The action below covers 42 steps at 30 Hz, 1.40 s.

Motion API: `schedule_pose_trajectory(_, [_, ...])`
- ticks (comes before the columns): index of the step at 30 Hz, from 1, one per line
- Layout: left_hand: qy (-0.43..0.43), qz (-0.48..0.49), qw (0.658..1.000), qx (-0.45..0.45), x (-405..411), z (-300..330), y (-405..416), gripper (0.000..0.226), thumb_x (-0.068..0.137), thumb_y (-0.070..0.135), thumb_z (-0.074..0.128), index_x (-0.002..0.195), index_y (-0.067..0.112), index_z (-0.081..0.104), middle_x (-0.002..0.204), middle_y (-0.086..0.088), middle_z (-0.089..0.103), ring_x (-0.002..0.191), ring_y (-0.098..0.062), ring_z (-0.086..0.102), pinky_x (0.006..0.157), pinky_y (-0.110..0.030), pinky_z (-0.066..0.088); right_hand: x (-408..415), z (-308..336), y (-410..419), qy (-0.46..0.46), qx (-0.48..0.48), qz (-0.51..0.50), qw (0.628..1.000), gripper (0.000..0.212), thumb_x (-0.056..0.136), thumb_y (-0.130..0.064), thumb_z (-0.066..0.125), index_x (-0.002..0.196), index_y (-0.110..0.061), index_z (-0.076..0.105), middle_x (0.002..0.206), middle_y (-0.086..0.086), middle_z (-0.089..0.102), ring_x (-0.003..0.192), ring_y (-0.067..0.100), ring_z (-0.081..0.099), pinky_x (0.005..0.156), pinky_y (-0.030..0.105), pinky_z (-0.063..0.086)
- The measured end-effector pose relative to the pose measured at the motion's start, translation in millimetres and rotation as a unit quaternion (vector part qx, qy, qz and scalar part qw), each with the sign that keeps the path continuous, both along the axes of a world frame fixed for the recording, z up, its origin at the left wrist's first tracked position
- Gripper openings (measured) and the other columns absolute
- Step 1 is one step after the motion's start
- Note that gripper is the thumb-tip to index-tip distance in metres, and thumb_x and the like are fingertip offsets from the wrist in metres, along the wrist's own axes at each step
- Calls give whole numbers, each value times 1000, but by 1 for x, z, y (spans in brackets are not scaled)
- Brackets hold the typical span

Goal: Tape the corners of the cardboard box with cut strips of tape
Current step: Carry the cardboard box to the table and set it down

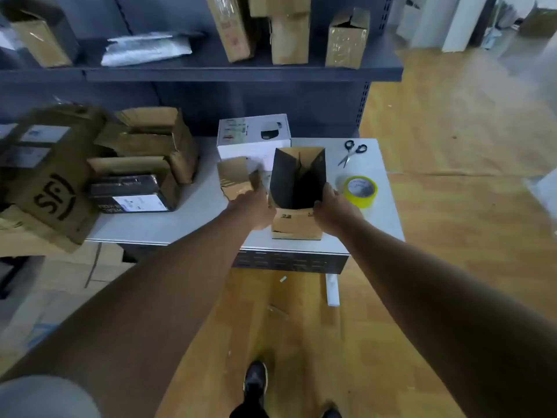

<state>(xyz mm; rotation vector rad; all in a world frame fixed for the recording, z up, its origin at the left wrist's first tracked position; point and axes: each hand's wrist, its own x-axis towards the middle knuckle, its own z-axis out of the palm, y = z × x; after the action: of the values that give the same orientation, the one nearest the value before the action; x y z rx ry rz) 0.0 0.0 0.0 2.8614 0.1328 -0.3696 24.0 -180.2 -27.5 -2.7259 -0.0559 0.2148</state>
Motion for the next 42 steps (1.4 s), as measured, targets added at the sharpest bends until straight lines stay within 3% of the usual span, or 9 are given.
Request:
schedule_pose_trajectory(5, [45,43,997,-44,47,-23,12,64,99,41,36,134,-11,33,91,-23,63,67,-21,57,55,-28,40,34,-13,20,67,51,-111,990,41,94,-19,38,132,-2,40,120,21,57,108,35,57,78,33,40])
schedule_pose_trajectory(9, [68,17,997,-40,73,-39,19,70,97,47,38,140,-7,30,116,-28,61,95,-35,62,88,-38,49,51,-20,24,77,49,-160,983,28,91,-12,45,114,2,53,115,23,60,107,37,58,74,29,39])
schedule_pose_trajectory(11, [85,-10,996,-39,81,-46,20,59,95,44,43,133,-2,44,120,-27,59,105,-38,61,99,-42,45,57,-24,22,91,37,-174,980,26,90,-10,47,109,4,57,113,25,61,106,39,59,73,29,40])
schedule_pose_trajectory(15, [90,-59,992,-66,98,-45,18,28,89,25,53,96,0,63,101,-18,69,93,-33,67,84,-38,55,62,-28,17,99,30,-174,979,14,87,-6,47,94,-1,59,104,25,65,99,40,62,66,29,40])
schedule_pose_trajectory(20, [80,-107,987,-87,120,-19,16,24,89,18,51,68,7,56,79,-13,66,80,-29,68,71,-34,55,58,-18,6,55,36,-210,975,20,80,-6,47,61,-7,44,64,12,50,74,36,55,49,25,28])
schedule_pose_trajectory(23, [75,-145,981,-106,130,-1,9,19,87,15,51,73,3,57,86,-19,68,78,-30,64,68,-35,49,54,-3,-3,9,51,-232,971,10,77,-9,45,72,-4,51,67,11,51,68,33,51,51,26,30])
schedule_pose_trajectory(27, [51,-188,970,-145,135,24,-22,20,84,19,50,77,1,56,92,-23,71,86,-35,67,66,-34,50,41,24,-35,-51,58,-271,960,13,74,-14,43,61,-12,41,60,7,48,53,23,44,44,26,26])
schedule_pose_trajectory(34, [18,-322,939,-122,128,48,-136,24,82,19,47,62,7,50,79,-18,71,65,-26,55,59,-28,41,-16,51,-127,-99,49,-392,913,19,78,-19,41,78,-6,56,68,10,55,65,32,55,49,27,33])
schedule_pose_trajectory(42, [42,-460,877,-128,67,38,-294,23,89,20,43,71,7,51,78,-13,65,65,-24,53,59,-30,41,-126,44,-243,-91,33,-512,853,20,85,-20,39,83,-8,54,73,8,55,65,27,53,50,28,35])
